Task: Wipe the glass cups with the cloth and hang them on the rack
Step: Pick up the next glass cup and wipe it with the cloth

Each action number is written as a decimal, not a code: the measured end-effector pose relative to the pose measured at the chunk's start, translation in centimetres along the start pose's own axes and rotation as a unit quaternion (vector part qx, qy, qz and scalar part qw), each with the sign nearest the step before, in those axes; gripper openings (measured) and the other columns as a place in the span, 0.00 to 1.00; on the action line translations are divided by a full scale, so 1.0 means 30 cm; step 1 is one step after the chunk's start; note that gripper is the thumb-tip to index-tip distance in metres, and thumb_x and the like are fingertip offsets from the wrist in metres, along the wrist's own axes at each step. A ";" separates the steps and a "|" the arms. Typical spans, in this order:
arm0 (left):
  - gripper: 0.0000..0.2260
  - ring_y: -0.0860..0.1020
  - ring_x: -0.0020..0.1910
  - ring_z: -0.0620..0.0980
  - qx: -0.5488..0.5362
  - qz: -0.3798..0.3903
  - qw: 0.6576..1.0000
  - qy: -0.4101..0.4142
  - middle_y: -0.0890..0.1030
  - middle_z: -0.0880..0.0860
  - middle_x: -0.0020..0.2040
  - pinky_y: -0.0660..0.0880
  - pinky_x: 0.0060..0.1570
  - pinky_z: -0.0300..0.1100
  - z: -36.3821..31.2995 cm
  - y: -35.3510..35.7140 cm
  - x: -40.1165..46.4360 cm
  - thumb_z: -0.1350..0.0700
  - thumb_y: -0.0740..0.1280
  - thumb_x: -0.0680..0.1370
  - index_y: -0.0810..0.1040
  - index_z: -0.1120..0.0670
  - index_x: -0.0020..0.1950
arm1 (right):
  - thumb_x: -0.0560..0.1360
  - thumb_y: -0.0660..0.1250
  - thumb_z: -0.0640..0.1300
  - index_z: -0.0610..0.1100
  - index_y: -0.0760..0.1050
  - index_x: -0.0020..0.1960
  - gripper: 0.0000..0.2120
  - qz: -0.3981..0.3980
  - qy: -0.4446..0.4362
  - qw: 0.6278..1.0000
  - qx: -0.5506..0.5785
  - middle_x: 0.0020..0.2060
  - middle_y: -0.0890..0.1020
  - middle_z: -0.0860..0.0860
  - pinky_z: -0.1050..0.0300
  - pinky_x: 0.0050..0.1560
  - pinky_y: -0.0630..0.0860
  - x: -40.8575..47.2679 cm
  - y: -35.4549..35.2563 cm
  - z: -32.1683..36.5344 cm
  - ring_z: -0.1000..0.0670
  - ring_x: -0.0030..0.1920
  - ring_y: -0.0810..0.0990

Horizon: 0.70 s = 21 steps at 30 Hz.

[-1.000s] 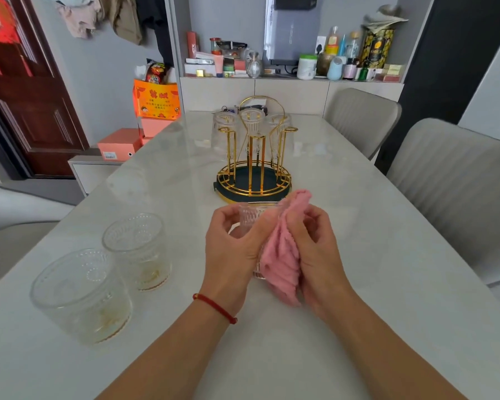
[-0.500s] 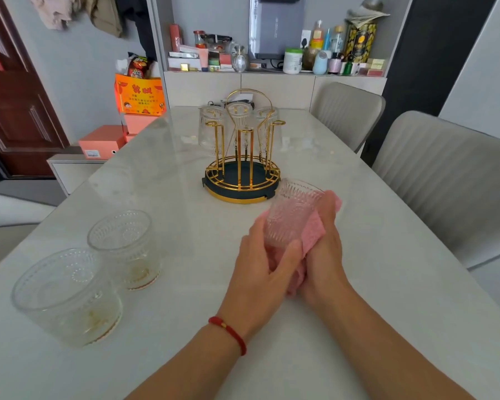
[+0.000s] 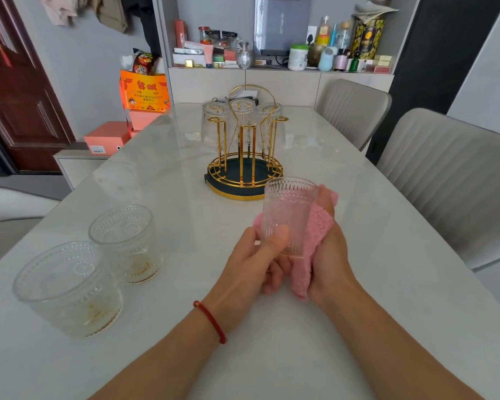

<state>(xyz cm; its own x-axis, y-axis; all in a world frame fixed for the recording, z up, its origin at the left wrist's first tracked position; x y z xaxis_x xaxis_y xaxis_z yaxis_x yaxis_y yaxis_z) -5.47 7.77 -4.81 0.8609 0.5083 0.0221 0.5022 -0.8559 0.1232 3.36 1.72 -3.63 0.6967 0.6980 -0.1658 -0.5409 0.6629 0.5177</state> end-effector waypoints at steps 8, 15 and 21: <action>0.27 0.69 0.26 0.48 0.145 -0.070 0.986 0.034 0.72 0.49 0.26 0.67 0.31 0.44 -0.005 0.008 0.006 0.26 0.63 0.73 0.70 0.49 0.31 | 0.74 0.59 0.67 0.47 0.75 0.66 0.30 -0.051 -0.179 0.981 -0.047 0.51 0.87 0.47 0.52 0.46 0.84 -0.059 0.002 0.039 0.46 0.50 0.87; 0.35 0.60 0.22 0.46 -0.039 0.076 0.982 -0.168 0.65 0.52 0.31 0.54 0.24 0.37 -0.001 0.030 -0.038 0.22 0.58 0.65 0.72 0.56 0.41 | 0.85 0.54 0.38 0.52 0.74 0.53 0.13 -0.001 -0.067 0.994 -0.088 0.46 0.83 0.53 0.55 0.44 0.81 0.002 -0.107 0.026 0.52 0.44 0.83; 0.36 0.68 0.19 0.51 0.081 -0.036 0.990 -0.106 0.75 0.54 0.27 0.60 0.20 0.36 0.013 0.082 -0.015 0.24 0.54 0.74 0.72 0.59 0.44 | 0.80 0.57 0.66 0.45 0.78 0.51 0.25 -0.089 -0.118 0.987 -0.064 0.39 0.85 0.48 0.53 0.37 0.79 0.005 -0.083 0.057 0.47 0.38 0.83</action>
<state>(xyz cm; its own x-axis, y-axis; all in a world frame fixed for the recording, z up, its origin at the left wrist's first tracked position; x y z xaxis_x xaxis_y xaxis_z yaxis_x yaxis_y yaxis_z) -4.59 5.39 -4.90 0.8113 0.5524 -0.1911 0.5552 -0.8306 -0.0440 5.63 -0.29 -3.52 0.8684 0.4945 -0.0370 -0.4441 0.8088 0.3856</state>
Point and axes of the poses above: each hand's wrist, its own x-axis towards the middle knuckle, its own y-axis out of the palm, z = x × y, the point moved 4 cm from there along x, towards the middle knuckle
